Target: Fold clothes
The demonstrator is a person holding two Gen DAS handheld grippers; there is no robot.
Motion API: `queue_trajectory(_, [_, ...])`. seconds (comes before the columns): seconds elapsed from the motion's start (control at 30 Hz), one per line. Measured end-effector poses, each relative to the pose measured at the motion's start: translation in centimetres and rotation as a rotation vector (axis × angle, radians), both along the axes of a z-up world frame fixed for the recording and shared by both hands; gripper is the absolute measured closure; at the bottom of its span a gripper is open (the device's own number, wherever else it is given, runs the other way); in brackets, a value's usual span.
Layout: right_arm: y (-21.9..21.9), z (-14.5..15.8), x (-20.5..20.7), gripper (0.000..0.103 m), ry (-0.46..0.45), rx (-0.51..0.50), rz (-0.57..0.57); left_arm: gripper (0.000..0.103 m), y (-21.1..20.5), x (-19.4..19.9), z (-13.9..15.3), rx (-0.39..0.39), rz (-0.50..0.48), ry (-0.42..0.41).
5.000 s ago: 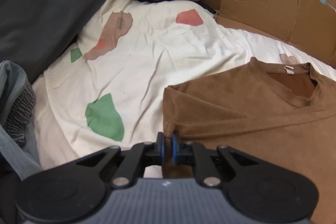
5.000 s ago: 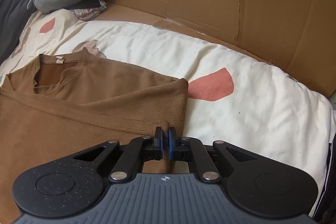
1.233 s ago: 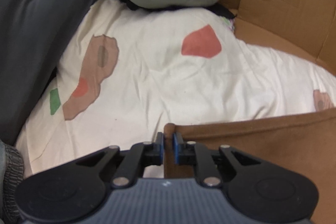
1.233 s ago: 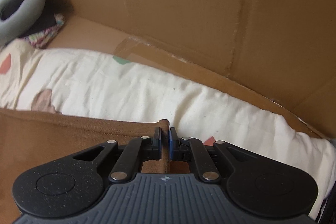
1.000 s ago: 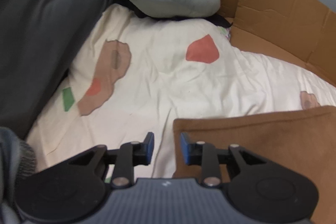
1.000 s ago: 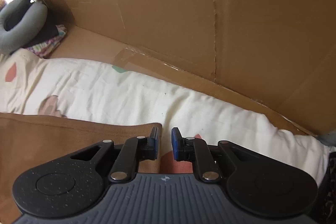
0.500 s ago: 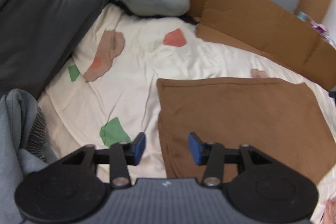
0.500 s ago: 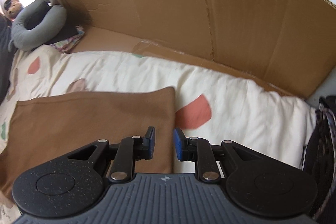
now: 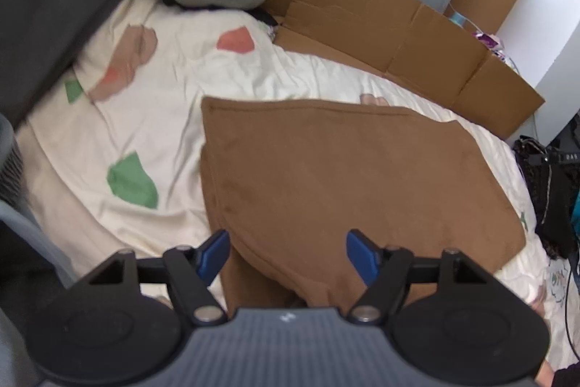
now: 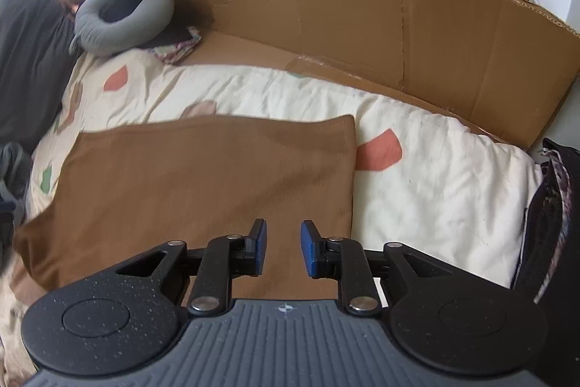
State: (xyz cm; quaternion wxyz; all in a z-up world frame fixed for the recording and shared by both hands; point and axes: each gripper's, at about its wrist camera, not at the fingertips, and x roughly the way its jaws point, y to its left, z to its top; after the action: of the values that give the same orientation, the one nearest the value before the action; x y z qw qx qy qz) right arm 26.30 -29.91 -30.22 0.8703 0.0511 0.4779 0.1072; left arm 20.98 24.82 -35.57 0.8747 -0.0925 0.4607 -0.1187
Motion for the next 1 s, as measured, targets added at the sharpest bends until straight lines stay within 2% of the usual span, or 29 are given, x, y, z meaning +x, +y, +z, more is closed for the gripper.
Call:
queue_trajectory(0.1, [0.3,-0.4,-1.5,0.076,0.015,-0.006,0.001,0.029,-0.1,-0.2,-1.4,-0.018,0.007,0.019])
queue_trajectory(0.2, [0.5,-1.3,-3.0,0.076,0.038,-0.007,-0.011,0.029,0.0,-0.3,-2.9,-0.072,0.022,0.05])
queue_trajectory(0.47, [1.9,-5.1,-5.7,0.076,0.11,0.006,0.008,0.033,-0.1,-0.3,-6.5,-0.237,-0.05,0.136])
queue_trajectory(0.6, [1.6,-6.9,-6.2,0.076,0.132,0.014,-0.026,0.041,0.6,0.0,-7.6,-0.321,-0.066,0.177])
queue_trajectory(0.63, [1.5,-7.4,-6.4,0.076,0.14,0.011,-0.031,0.046,0.8,0.0,-7.8,-0.341,-0.074,0.182])
queue_trajectory(0.77, [1.3,-8.8,-6.7,0.076,0.163,-0.006,-0.042,0.055,1.0,-0.3,-8.3,-0.36,-0.121,0.23])
queue_trajectory(0.87, [1.1,-9.5,-6.7,0.076,0.173,-0.003,-0.058,0.07,1.3,-0.7,-8.5,-0.371,-0.163,0.276])
queue_trajectory(0.93, [1.2,-9.9,-6.7,0.076,0.179,-0.005,-0.063,0.083,1.5,-1.0,-8.6,-0.376,-0.178,0.301])
queue_trajectory(1.0, [1.2,-10.3,-6.6,0.075,0.186,-0.009,-0.066,0.087,1.9,-1.3,-8.8,-0.374,-0.19,0.328])
